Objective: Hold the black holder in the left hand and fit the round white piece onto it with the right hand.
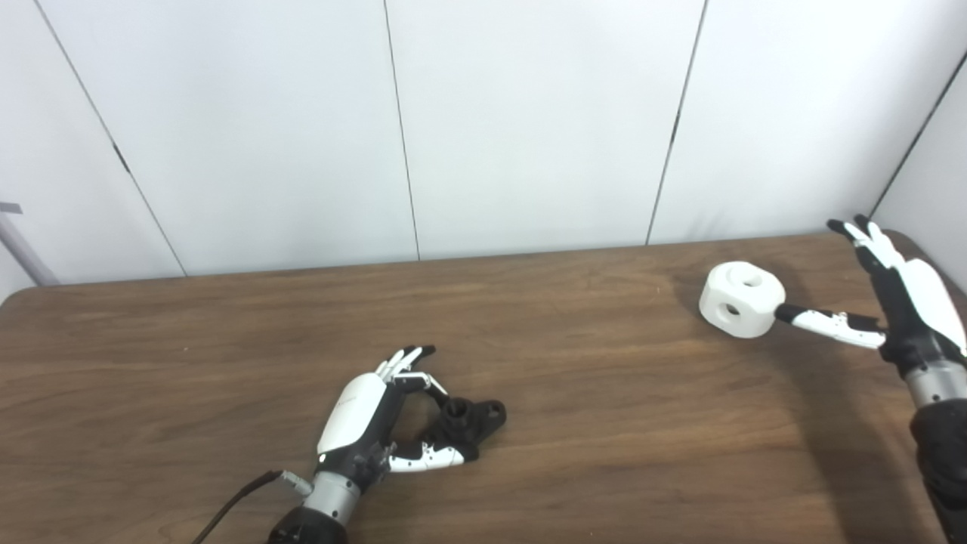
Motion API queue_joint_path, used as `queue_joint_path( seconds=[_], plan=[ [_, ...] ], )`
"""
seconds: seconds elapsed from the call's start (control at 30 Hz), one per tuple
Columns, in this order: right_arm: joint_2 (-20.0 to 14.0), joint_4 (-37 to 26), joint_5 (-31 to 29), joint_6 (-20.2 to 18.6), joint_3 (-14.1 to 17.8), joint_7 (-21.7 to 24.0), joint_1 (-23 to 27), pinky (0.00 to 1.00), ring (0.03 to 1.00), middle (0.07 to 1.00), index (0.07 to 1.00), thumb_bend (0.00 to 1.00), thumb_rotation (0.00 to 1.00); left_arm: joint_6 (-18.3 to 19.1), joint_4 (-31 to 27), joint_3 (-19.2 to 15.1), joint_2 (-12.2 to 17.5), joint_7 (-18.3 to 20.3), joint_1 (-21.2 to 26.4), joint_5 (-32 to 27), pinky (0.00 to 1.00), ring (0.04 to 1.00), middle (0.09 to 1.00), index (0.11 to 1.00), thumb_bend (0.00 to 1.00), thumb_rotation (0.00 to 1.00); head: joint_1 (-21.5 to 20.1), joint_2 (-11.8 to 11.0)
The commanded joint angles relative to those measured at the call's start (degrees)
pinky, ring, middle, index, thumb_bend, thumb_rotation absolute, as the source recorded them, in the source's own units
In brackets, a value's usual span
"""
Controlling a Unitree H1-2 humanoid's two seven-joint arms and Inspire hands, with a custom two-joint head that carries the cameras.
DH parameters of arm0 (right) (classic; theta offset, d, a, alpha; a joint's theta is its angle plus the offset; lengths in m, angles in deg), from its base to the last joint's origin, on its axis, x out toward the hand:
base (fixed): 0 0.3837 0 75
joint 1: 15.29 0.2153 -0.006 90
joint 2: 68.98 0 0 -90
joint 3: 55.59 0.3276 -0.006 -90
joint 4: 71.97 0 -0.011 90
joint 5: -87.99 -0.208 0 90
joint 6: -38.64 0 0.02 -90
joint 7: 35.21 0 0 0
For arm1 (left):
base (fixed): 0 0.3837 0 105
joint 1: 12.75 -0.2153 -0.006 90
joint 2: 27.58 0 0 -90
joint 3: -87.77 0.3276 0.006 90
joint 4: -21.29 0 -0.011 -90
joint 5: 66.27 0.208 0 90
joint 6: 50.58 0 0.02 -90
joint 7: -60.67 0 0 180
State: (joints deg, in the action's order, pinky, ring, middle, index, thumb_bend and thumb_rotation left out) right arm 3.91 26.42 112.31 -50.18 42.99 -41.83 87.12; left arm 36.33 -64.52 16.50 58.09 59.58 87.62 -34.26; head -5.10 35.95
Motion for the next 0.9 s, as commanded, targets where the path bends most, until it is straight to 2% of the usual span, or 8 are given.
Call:
queue_joint_path(
  seconds=[0.0,0.3,0.43,0.5,0.6,0.7,0.87],
  plan=[
    [-0.9,-2.5,0.2,-1.6,0.3,0.4,2.4,0.98,1.0,1.0,0.904,1.0,0.63,-0.3,-0.5,1.3,-0.1,1.7,-1.6,0.5,0.96,0.982,0.935,0.479,0.52,0.04,0.0,0.0],
    [-0.5,-6.1,1.2,-7.9,-1.1,2.4,4.8,0.99,1.0,1.0,0.902,1.0,0.56,-1.7,-1.1,2.9,0.5,2.4,-3.9,0.5,0.98,0.985,0.934,0.48,0.52,0.04,-0.3,-0.7],
    [0.0,-7.1,1.2,-9.4,-1.4,3.3,5.5,1.0,1.0,1.0,0.904,1.0,0.55,-2.1,-0.6,2.5,0.6,2.7,-4.0,0.3,0.98,0.986,0.937,0.48,0.52,0.04,-2.1,-0.9],
    [0.5,-7.8,1.4,-11.2,-1.7,4.1,6.0,1.0,1.0,1.0,0.907,1.0,0.56,-2.6,-0.3,2.3,1.0,2.9,-3.9,0.2,0.98,0.988,0.939,0.48,0.52,0.04,-5.3,-1.2],
    [0.6,-8.5,3.0,-14.5,-2.8,5.3,6.8,0.99,1.0,1.0,0.903,1.0,0.58,-3.1,-0.2,1.9,1.7,3.2,-4.0,-0.3,0.98,0.99,0.938,0.481,0.52,0.04,-7.5,-1.3],
    [0.3,-9.1,5.0,-18.8,-4.4,7.0,7.9,0.99,1.0,1.0,0.903,1.0,0.59,-3.0,-0.6,1.4,2.1,3.4,-4.2,-0.3,0.98,0.989,0.937,0.481,0.52,0.04,-8.9,-1.4],
    [-0.3,-7.6,6.2,-22.5,-5.4,8.1,9.1,0.98,1.0,1.0,0.89,1.0,0.56,-3.7,-0.6,0.8,2.2,3.6,-4.4,-0.7,0.96,0.98,0.931,0.481,0.52,0.04,-9.7,-1.6]
  ],
)
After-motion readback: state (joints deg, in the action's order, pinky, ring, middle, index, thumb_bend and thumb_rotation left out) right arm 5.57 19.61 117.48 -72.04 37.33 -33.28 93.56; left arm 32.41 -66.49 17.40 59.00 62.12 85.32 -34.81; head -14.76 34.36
